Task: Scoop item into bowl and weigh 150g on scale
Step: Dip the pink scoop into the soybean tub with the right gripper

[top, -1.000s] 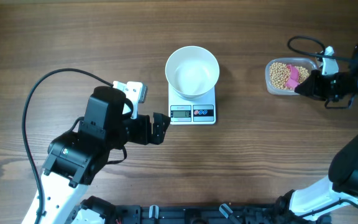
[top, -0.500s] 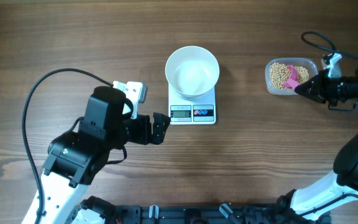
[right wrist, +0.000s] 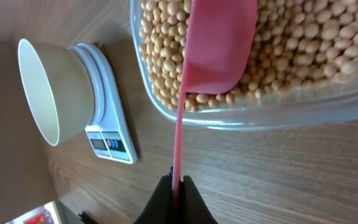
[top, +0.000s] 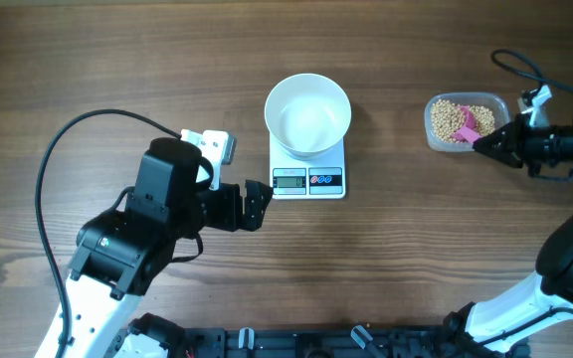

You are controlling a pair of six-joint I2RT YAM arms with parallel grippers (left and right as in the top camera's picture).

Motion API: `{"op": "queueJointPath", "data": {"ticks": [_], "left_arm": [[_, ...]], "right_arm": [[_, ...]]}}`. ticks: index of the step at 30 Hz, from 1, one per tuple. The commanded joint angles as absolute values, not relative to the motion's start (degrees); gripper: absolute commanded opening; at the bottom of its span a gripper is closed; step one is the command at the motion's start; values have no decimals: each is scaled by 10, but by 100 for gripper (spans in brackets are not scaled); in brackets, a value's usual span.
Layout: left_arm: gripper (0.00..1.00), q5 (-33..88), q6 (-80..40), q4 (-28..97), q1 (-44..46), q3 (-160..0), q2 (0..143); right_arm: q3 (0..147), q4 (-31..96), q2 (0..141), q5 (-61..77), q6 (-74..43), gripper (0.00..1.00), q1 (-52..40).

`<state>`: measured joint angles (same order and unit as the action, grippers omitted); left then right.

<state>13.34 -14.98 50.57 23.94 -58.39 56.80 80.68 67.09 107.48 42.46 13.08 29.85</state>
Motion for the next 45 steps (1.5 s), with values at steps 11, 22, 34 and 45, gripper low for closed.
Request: {"op": "queueJointPath", "data": {"ticks": [11,22,34,45], "left_arm": [[100,139,-155,506,243,-581,570],[100,139,-155,506,243,-581,570],[100,139,-155,506,243,-581,570],[100,139,-155,506,243,-581,570]], "right_arm": [[801,658,1120,496,121,4,317],[801,672,1123,567,166,4,390],[801,720,1123,612,238,4,437],[801,747,1123,677,271,4,465]]}}
